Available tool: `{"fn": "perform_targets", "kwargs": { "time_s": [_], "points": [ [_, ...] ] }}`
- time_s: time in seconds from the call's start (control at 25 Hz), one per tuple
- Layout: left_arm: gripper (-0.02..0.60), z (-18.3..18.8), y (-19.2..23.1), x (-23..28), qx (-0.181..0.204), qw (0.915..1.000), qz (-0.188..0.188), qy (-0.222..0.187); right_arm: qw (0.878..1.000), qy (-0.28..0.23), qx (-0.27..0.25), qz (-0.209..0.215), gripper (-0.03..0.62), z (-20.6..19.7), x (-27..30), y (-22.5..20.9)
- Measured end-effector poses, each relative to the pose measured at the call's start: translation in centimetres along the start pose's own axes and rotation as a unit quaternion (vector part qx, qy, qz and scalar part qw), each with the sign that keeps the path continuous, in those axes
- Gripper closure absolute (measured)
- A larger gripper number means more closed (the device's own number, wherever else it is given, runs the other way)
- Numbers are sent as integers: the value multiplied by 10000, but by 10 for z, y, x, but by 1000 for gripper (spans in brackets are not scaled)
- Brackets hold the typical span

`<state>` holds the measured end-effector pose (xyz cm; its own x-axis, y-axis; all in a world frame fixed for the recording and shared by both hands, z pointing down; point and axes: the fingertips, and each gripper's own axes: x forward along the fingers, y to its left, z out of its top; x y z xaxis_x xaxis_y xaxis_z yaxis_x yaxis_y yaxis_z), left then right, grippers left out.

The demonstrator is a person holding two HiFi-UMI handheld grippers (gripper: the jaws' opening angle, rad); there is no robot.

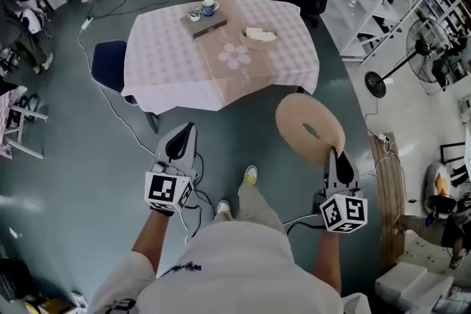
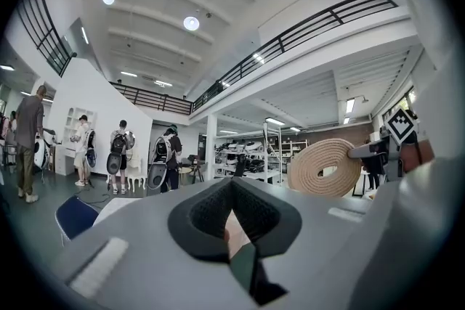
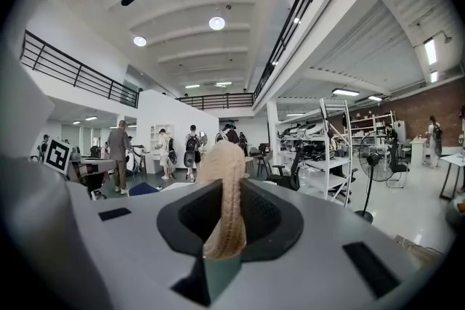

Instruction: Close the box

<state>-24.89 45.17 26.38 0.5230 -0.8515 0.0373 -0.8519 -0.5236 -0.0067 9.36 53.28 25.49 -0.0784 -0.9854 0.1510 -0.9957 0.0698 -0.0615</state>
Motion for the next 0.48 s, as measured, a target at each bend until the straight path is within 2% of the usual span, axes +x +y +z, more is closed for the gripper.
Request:
{"fn": "perform_targets", "kwargs": {
  "time_s": [0.48],
  "points": [
    [580, 12, 10, 150, 181, 9998, 107, 54, 9996, -93, 122, 226, 530, 20, 144, -71]
  ]
}}
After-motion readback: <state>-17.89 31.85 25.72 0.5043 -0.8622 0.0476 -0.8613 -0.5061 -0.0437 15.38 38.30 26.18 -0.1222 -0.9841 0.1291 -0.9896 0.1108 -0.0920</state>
